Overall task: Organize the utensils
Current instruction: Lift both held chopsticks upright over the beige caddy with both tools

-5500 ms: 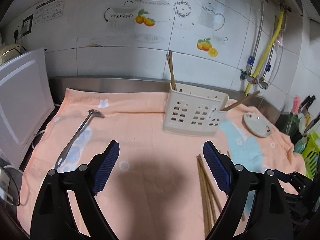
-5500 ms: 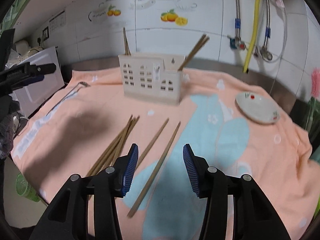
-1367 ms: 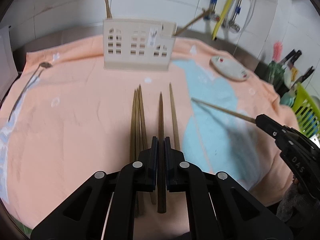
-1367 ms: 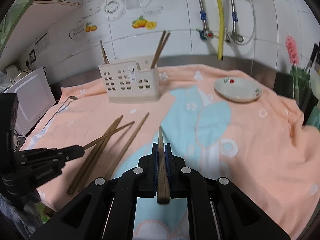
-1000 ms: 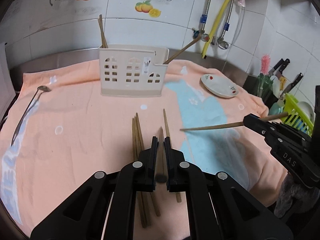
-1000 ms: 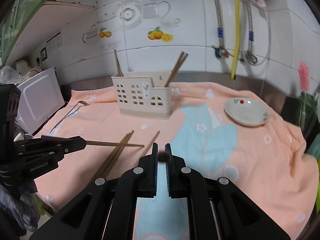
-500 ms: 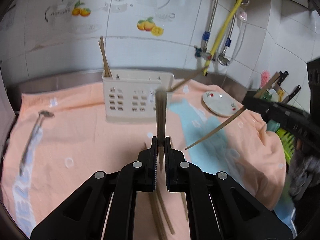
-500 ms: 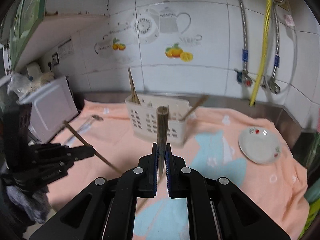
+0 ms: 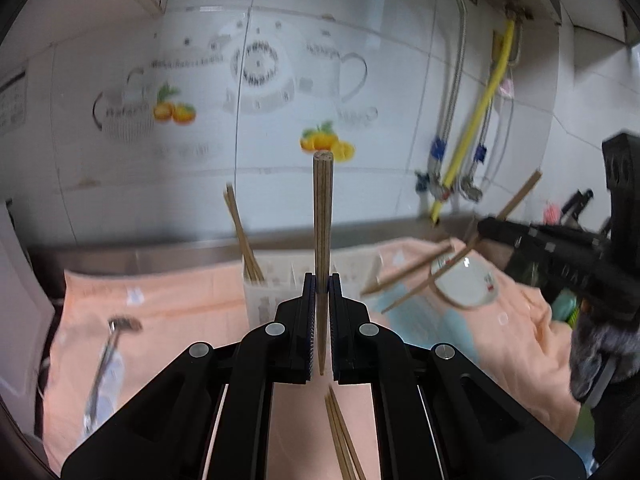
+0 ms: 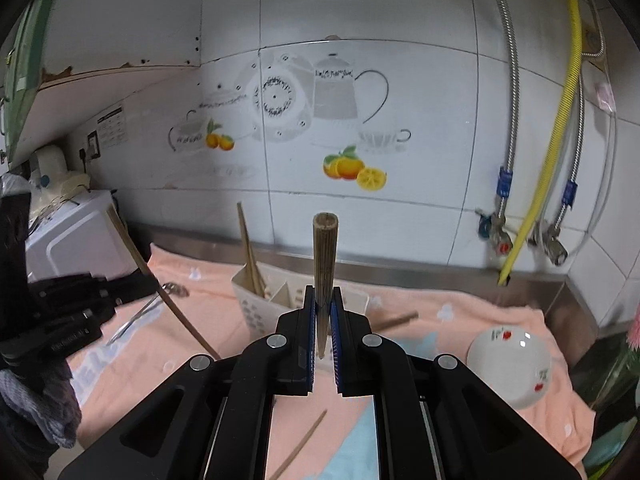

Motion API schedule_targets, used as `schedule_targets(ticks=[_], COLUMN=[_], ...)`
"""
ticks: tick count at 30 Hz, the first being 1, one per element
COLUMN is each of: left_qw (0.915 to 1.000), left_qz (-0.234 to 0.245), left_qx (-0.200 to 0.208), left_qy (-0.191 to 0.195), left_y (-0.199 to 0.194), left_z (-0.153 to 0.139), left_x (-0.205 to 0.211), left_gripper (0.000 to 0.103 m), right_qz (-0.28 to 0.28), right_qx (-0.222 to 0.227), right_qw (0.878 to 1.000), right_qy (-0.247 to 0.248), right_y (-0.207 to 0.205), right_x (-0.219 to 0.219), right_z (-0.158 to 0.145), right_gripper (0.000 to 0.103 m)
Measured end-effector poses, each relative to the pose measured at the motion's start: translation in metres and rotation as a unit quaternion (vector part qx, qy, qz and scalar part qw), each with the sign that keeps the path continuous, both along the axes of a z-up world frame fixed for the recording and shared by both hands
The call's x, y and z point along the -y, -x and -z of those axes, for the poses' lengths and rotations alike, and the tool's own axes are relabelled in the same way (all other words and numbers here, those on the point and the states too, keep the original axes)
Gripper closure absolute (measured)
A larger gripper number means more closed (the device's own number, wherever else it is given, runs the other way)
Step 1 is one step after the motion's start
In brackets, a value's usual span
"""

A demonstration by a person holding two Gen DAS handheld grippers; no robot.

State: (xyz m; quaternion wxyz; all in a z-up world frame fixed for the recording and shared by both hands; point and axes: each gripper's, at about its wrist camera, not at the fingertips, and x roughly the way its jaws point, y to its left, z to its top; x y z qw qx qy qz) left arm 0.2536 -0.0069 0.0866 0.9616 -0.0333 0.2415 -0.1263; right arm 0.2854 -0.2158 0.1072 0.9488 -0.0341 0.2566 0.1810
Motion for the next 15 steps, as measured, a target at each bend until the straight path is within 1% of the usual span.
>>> schedule_targets(ticks=[4, 8, 12, 15], left_qw=[0.9996, 0.9986, 0.9976, 0.9972], left_qz=[-0.015, -0.033, -0.045, -0.053], left_qx=[0.025, 0.042, 0.05, 0.045], left_qy=[-0.006, 0.005, 0.019, 0.026], left_y=[-0.024, -0.048, -0.067, -0.083], left_z=[-0.021, -0.037, -0.041, -0.037], left_x=[-0.004, -0.014, -0.022, -0.025], left_gripper=[0.098, 0.098, 0.098, 0.098], right_qz=[0.013, 0.022, 0.024, 0.025], right_qx=[0.005, 0.004, -0.002, -0.009], right_qw=[1.0, 1.0, 1.0, 1.0], right_qy=[-0.001, 0.001, 0.004, 0.004], right_y=[-0.02, -0.036, -0.049, -0.055], right_x=[-0.003, -0.005, -0.007, -0.007], right_z=[-0.003, 0.0, 0.007, 0.013], right_gripper=[0.096, 0.096, 0.096, 0.096])
